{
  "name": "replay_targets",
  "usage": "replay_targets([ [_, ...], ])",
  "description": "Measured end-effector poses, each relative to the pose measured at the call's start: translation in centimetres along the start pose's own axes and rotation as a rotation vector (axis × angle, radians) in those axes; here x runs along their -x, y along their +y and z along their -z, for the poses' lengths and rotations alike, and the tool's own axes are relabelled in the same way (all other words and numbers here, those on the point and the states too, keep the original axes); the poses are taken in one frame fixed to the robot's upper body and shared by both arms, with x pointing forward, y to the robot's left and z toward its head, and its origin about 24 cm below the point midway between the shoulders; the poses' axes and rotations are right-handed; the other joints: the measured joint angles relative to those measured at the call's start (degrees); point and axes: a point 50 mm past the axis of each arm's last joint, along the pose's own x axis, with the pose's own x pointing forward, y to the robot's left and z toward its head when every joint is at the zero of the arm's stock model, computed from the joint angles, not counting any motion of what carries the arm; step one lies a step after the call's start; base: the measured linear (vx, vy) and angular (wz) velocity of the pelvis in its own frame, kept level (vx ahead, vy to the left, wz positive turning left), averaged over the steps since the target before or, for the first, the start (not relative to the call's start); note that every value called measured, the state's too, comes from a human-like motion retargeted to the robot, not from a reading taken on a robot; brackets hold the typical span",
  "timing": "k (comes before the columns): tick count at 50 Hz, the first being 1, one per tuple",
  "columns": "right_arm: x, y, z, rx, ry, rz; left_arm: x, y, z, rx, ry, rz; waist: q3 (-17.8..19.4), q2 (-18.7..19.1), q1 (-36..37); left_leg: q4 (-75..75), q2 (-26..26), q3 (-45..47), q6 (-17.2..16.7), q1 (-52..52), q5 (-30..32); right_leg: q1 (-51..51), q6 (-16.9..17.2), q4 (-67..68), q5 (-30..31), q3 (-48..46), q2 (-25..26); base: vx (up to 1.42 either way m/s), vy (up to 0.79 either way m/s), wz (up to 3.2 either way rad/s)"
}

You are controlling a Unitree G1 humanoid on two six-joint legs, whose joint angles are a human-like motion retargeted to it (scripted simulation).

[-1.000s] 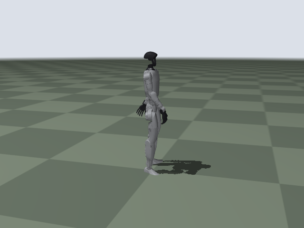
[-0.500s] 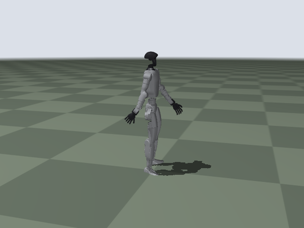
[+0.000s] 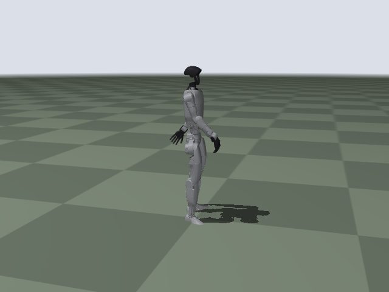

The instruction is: In place motions

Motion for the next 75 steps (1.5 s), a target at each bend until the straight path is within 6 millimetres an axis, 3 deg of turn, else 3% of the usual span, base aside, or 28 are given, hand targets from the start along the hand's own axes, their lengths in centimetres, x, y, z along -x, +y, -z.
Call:
replay_targets([
  [3, 0.0, 3.3, 5.1, -0.133, 0.166, -0.026, 2.6, -1.6, -7.0, 0.072, -0.197, 0.034, 0.0, -0.3, 0.2, 0.2, -0.4, -0.9, 0.2, -0.3, 0.2, 1.0, 0.1, -0.5, -0.2, -1.3, -0.3, 0.00, 0.03, 0.38],
  [5, 0.5, 6.5, 9.1, -0.274, 0.308, -0.046, 5.5, -3.3, -12.1, 0.123, -0.357, 0.078, 0.0, -0.5, 0.4, 0.4, -0.8, -1.8, 0.4, -0.5, 0.4, 1.7, 0.1, -0.8, -0.3, -2.2, -0.5, -0.01, 0.05, 0.41],
  [8, 2.7, 12.6, 14.8, -0.548, 0.570, -0.075, 11.8, -5.7, -19.6, 0.036, -0.655, 0.132, -0.2, -0.9, 0.3, 0.9, -1.2, -3.2, 0.6, -1.3, 0.5, 2.5, 0.3, -1.3, -0.4, -3.7, -0.9, -0.02, 0.03, 0.39],
  [11, 6.4, 19.5, 18.7, -0.861, 0.858, -0.126, 19.4, -8.1, -25.2, -0.118, -0.983, 0.157, -0.7, -0.9, 0.5, 1.2, -1.3, -3.8, 0.7, -2.0, 0.6, 2.7, 0.6, -1.6, -0.4, -4.4, -1.0, 0.02, 0.02, 0.17],
  [13, 9.0, 23.9, 20.2, -1.058, 1.011, -0.156, 24.8, -9.6, -27.7, -0.223, -1.193, 0.154, -0.8, -0.8, 1.0, 1.2, -1.3, -3.6, 0.8, -2.1, 0.6, 2.6, 0.6, -1.8, -0.2, -4.2, -1.0, 0.02, 0.02, -0.09],
  [16, 12.1, 28.8, 21.2, -1.271, 1.137, -0.161, 31.7, -10.9, -29.4, -0.332, -1.454, 0.153, -0.9, -0.7, 2.1, 1.3, -1.3, -3.4, 1.0, -2.3, 0.6, 1.9, 0.5, -1.7, 0.0, -3.1, -0.9, 0.04, 0.03, -0.33],
  [18, 13.5, 31.0, 21.4, -1.356, 1.187, -0.139, 35.1, -11.2, -29.8, -0.365, -1.589, 0.147, -0.7, -0.7, 2.4, 1.2, -1.3, -3.2, 1.1, -2.1, 0.5, 1.6, 0.4, -1.6, 0.1, -2.5, -0.9, 0.01, 0.00, -0.30],
  [20, 14.3, 32.3, 21.5, -1.412, 1.226, -0.097, 37.0, -11.1, -29.8, -0.378, -1.689, 0.145, -0.6, -0.6, 2.7, 1.1, -1.3, -2.9, 1.1, -1.9, 0.5, 1.5, 0.2, -1.6, 0.2, -2.0, -0.8, 0.00, -0.01, -0.24],
  [22, 14.7, 32.7, 21.6, -1.446, 1.256, -0.052, 36.9, -11.0, -29.7, -0.362, -1.714, 0.163, -0.6, -0.4, 2.8, 1.0, -1.3, -2.6, 1.1, -1.8, 0.4, 1.3, 0.2, -1.5, 0.2, -1.7, -0.7, 0.00, 0.00, -0.09],
  [25, 14.3, 32.0, 21.6, -1.447, 1.261, -0.010, 33.6, -10.8, -29.4, -0.311, -1.616, 0.199, -0.9, 0.0, 2.8, 0.9, -1.2, -2.4, 1.2, -1.6, 0.3, 1.1, 0.2, -1.4, 0.2, -1.4, -0.5, 0.00, 0.00, 0.00],
  [28, 12.5, 29.2, 21.4, -1.352, 1.168, -0.051, 27.0, -9.9, -28.2, -0.265, -1.391, 0.200, -1.2, 0.3, 3.2, 0.7, -1.1, -2.0, 1.1, -1.3, 0.1, 0.9, 0.2, -1.3, 0.2, -1.0, -0.4, 0.00, 0.00, 0.00],
  [30, 10.9, 26.5, 21.1, -1.232, 1.089, -0.105, 21.7, -8.8, -26.3, -0.238, -1.200, 0.172, -1.4, 0.3, 3.3, 0.5, -1.0, -1.7, 1.1, -1.0, 0.0, 0.8, 0.2, -1.2, 0.2, -0.9, -0.4, 0.00, 0.00, 0.00],
  [33, 8.0, 20.8, 19.7, -0.964, 0.965, -0.154, 13.4, -6.3, -21.2, -0.166, -0.855, 0.102, -1.5, 0.5, 3.5, 0.2, -0.9, -0.9, 0.8, -0.3, -0.2, 0.5, 0.2, -0.8, 0.3, -0.4, -0.4, 0.00, -0.01, -0.07],
  [36, 4.8, 14.2, 16.6, -0.646, 0.821, -0.158, 6.4, -3.8, -13.7, -0.055, -0.472, 0.038, -1.3, 0.6, 3.3, -0.3, -0.7, 0.3, 0.6, 0.6, -0.3, 0.0, 0.1, -0.4, 0.4, 0.8, -0.2, 0.03, -0.06, -0.32],
  [38, 2.8, 10.0, 13.7, -0.432, 0.716, -0.143, 3.1, -2.6, -8.0, -0.004, -0.245, 0.007, -1.2, 0.7, 2.8, -0.6, -0.5, 1.0, 0.4, 1.1, -0.4, -0.3, 0.0, -0.2, 0.4, 1.5, 0.1, 0.03, -0.06, -0.31],
  [40, 1.3, 6.4, 10.3, -0.240, 0.602, -0.126, 0.9, -1.7, -3.1, -0.007, -0.092, 0.006, -1.4, 0.9, 2.1, -0.8, -0.3, 1.5, 0.2, 1.4, -0.5, -0.7, 0.0, 0.0, 0.4, 2.1, 0.3, 0.01, -0.03, -0.12],
  [42, 0.5, 3.4, 6.9, -0.095, 0.475, -0.100, -0.3, -1.4, 0.5, -0.015, -0.023, 0.044, -1.6, 1.3, 1.7, -0.9, 0.0, 1.7, 0.1, 1.4, -0.6, -1.0, 0.0, 0.2, 0.4, 2.3, 0.5, 0.00, 0.00, 0.00],
  [47, -0.1, -0.6, 0.2, 0.087, 0.177, -0.008, -1.2, -1.6, 5.5, 0.088, 0.107, 0.103, -1.3, 1.5, 0.8, -0.8, 0.2, 1.3, 0.0, 1.1, -0.5, -0.8, 0.0, 0.2, 0.1, 1.6, 0.6, -0.01, -0.01, 0.10],
  [50, -0.2, -0.8, -1.2, 0.092, 0.070, 0.039, -1.1, -1.2, 5.0, 0.105, 0.117, 0.061, -1.1, 0.9, 0.0, -0.6, 0.0, 0.6, 0.0, 0.9, -0.3, -0.1, 0.0, 0.1, -0.1, 0.6, 0.3, -0.01, -0.04, 0.29],
  [52, -0.4, 0.0, -0.4, 0.056, 0.070, 0.034, -0.7, -1.0, 2.7, 0.065, 0.055, 0.037, -1.2, 0.5, -0.2, -0.5, -0.2, 0.2, 0.0, 0.7, -0.2, 0.2, 0.0, 0.0, -0.2, 0.1, 0.1, 0.01, -0.01, 0.27],
  [55, -0.4, 2.0, 2.9, -0.027, 0.159, -0.013, 0.9, -1.0, -3.0, 0.002, -0.105, 0.010, -1.4, 0.2, 0.1, -0.3, -0.6, -0.4, 0.1, 0.2, 0.0, 0.6, 0.1, -0.3, -0.4, -0.7, -0.2, 0.00, 0.03, 0.23],
  [57, -0.1, 4.3, 6.3, -0.112, 0.273, -0.052, 2.8, -1.4, -7.7, -0.030, -0.237, -0.004, -1.5, -0.1, 0.3, 0.0, -0.8, -0.9, 0.3, 0.0, 0.2, 1.0, 0.1, -0.6, -0.3, -1.3, -0.4, -0.02, 0.04, 0.25],
  [62, 3.0, 12.7, 15.2, -0.442, 0.674, -0.111, 11.4, -4.2, -19.4, -0.137, -0.647, 0.007, -1.7, -0.8, 0.1, 0.6, -1.1, -2.6, 0.5, -0.9, 0.5, 2.4, 0.3, -1.5, -0.3, -3.3, -0.6, -0.01, 0.04, 0.33],
  [66, 8.0, 20.5, 19.7, -0.787, 1.018, -0.189, 20.6, -7.5, -26.0, -0.210, -1.034, 0.080, -1.8, -0.5, -0.1, 1.0, -0.9, -3.4, 0.8, -2.0, 0.6, 2.5, 0.5, -1.8, -0.3, -4.1, -0.5, 0.03, 0.07, 0.13],
  [71, 12.2, 27.8, 21.5, -1.109, 1.159, -0.215, 30.8, -10.2, -29.4, -0.296, -1.437, 0.149, -2.2, 0.6, -0.2, 1.2, -0.7, -3.6, 0.8, -3.1, 0.7, 1.7, 0.5, -1.9, -0.2, -3.8, -0.2, 0.03, 0.08, -0.06],
  [73, 13.0, 29.6, 21.6, -1.178, 1.169, -0.207, 33.4, -10.4, -29.7, -0.332, -1.552, 0.145, -1.8, 0.7, -0.1, 1.3, -0.8, -3.9, 0.8, -3.2, 0.7, 1.7, 0.4, -1.9, -0.3, -3.8, -0.3, 0.00, 0.00, 0.00],
  [75, 13.7, 31.1, 21.6, -1.230, 1.182, -0.200, 34.8, -10.3, -29.8, -0.364, -1.626, 0.127, -1.4, 0.6, 0.3, 1.4, -1.0, -4.1, 0.9, -3.1, 0.7, 1.8, 0.3, -1.8, -0.3, -3.7, -0.5, 0.00, 0.00, 0.00],
])
